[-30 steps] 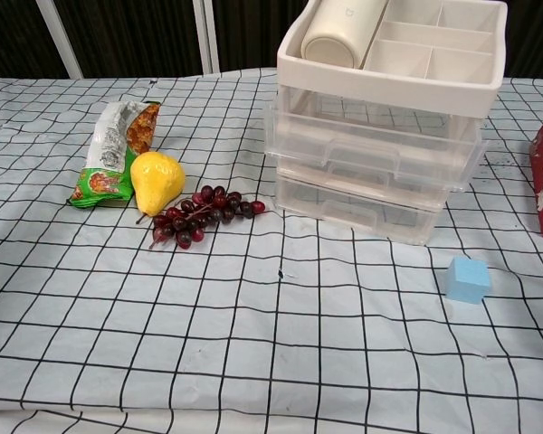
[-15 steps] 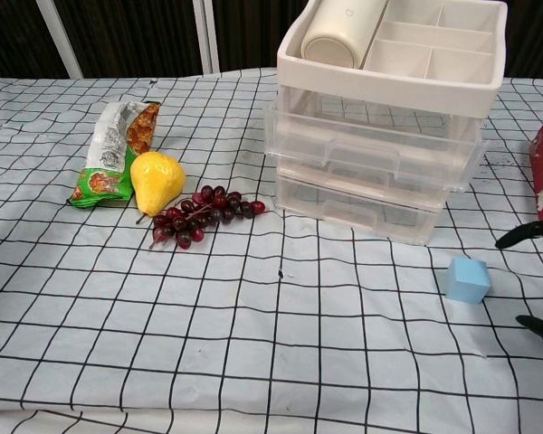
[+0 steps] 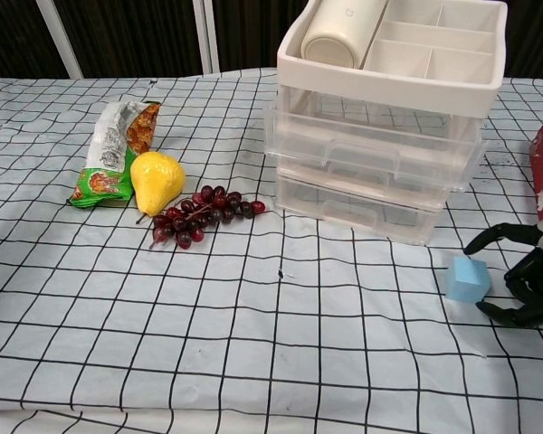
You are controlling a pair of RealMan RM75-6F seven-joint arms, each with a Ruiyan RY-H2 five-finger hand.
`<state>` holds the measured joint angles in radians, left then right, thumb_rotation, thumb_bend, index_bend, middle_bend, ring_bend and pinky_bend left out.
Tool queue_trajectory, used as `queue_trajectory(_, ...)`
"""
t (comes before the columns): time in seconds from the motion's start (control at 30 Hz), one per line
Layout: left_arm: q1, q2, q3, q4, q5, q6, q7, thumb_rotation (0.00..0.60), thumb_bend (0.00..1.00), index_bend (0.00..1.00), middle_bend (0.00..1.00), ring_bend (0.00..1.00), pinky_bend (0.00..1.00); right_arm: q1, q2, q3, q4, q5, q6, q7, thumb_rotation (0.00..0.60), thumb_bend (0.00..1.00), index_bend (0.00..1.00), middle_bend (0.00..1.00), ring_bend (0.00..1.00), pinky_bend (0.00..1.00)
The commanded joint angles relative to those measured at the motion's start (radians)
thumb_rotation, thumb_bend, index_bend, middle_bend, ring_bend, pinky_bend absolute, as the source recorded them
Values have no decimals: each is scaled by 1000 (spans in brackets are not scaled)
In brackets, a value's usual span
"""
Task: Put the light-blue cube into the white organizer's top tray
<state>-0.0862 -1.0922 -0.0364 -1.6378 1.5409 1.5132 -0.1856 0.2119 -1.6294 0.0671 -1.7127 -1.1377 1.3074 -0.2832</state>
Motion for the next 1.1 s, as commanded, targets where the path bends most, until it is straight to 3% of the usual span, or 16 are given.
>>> queue_trajectory(0.03, 0, 0, 0, 0, -2, -1, 0, 600, 20, 0, 0, 0, 0, 5, -12, 13, 7, 25, -13, -5, 600, 238, 313, 866, 888, 768)
queue_trajectory(0.4, 0, 1, -1, -1, -4, 0, -2, 600, 21, 0, 0, 0, 0, 20, -49, 41, 37, 56, -25, -21, 600, 280, 348, 866, 888, 768)
queue_trajectory(0.73, 1, 2, -2, -1, -4, 1, -5, 600, 21, 0, 0, 0, 0, 26, -65, 57, 61, 74, -29, -28, 600, 400, 447, 867, 888, 768)
queue_trajectory(1.1, 2, 3, 0, -4, -4, -1, -7, 600, 22, 0, 0, 0, 0, 8, -25, 31, -9, 32, -19, 1, 600, 469, 524, 869, 889, 768)
